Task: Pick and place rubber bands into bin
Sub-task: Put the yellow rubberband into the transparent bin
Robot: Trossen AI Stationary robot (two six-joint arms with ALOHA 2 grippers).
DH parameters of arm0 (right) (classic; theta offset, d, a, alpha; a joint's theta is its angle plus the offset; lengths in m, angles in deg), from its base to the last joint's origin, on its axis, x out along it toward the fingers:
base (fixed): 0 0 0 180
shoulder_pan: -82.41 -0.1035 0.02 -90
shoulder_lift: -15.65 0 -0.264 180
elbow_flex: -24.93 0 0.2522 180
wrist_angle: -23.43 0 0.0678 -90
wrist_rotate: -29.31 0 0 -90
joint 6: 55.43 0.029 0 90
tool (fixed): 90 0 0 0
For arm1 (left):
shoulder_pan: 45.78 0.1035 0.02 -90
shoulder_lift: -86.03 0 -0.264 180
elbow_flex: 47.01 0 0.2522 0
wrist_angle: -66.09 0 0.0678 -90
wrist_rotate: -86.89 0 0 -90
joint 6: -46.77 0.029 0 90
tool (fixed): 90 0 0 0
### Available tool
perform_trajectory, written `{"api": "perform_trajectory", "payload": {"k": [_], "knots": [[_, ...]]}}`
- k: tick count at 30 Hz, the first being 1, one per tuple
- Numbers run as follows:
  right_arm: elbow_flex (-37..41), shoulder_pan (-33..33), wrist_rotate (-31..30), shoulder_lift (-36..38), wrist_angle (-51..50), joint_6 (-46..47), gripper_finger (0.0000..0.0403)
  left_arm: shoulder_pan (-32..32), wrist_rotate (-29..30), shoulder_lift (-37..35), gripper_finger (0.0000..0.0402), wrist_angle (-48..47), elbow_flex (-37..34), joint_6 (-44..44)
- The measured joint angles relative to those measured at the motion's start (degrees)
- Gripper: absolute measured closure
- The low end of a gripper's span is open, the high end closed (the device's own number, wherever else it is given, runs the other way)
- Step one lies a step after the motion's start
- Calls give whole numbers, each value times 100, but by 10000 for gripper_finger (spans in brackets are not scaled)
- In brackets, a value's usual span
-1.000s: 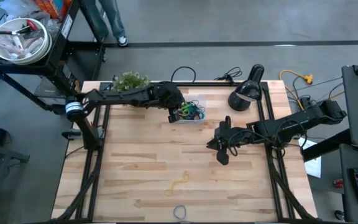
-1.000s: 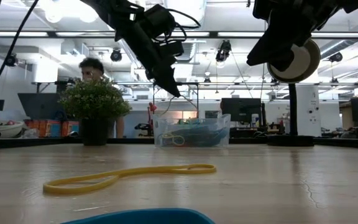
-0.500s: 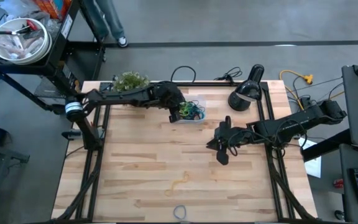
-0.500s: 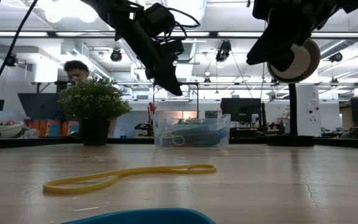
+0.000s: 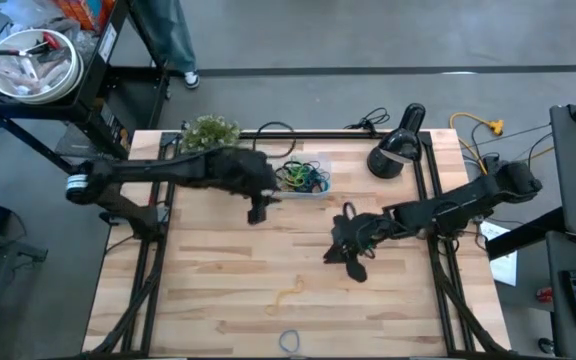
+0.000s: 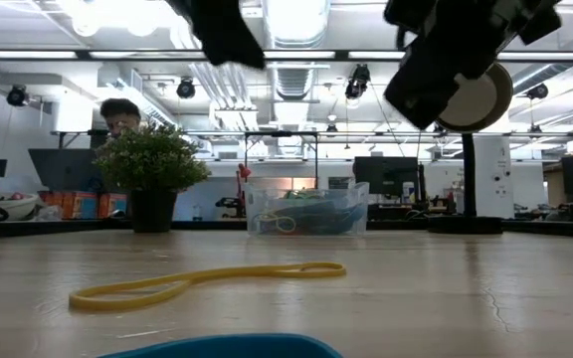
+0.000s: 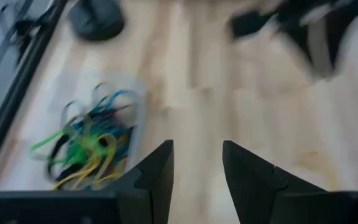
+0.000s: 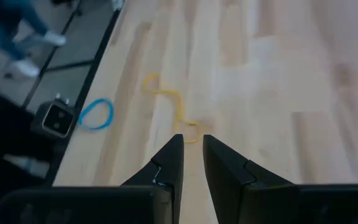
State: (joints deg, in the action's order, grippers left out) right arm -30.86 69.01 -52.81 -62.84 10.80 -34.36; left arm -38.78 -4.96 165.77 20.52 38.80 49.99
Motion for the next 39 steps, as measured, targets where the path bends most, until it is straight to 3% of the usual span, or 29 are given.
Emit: {"api": "perform_trajectory", "payload": {"k": [8, 15, 23, 34, 39], "knots": [[-832, -138, 371, -1508, 165, -484, 346, -968, 343, -864, 279, -206, -205, -792], [-1956, -139, 1085, -2662, 69, -1279, 346, -1718, 850, -1255, 279, -250, -451, -1588], [-3225, -145, 1197, -3684, -513, -1647, 312, -2757, 1691, -1401, 278, -461, -777, -2422], [-4039, -145, 1162, -4266, -1908, -1829, 262, -3552, 2353, -1475, 278, -447, -1246, -3413], [-4030, -226, 665, -4298, -2061, -1679, 260, -3718, 2643, -1492, 278, -478, -1440, -3742]]}}
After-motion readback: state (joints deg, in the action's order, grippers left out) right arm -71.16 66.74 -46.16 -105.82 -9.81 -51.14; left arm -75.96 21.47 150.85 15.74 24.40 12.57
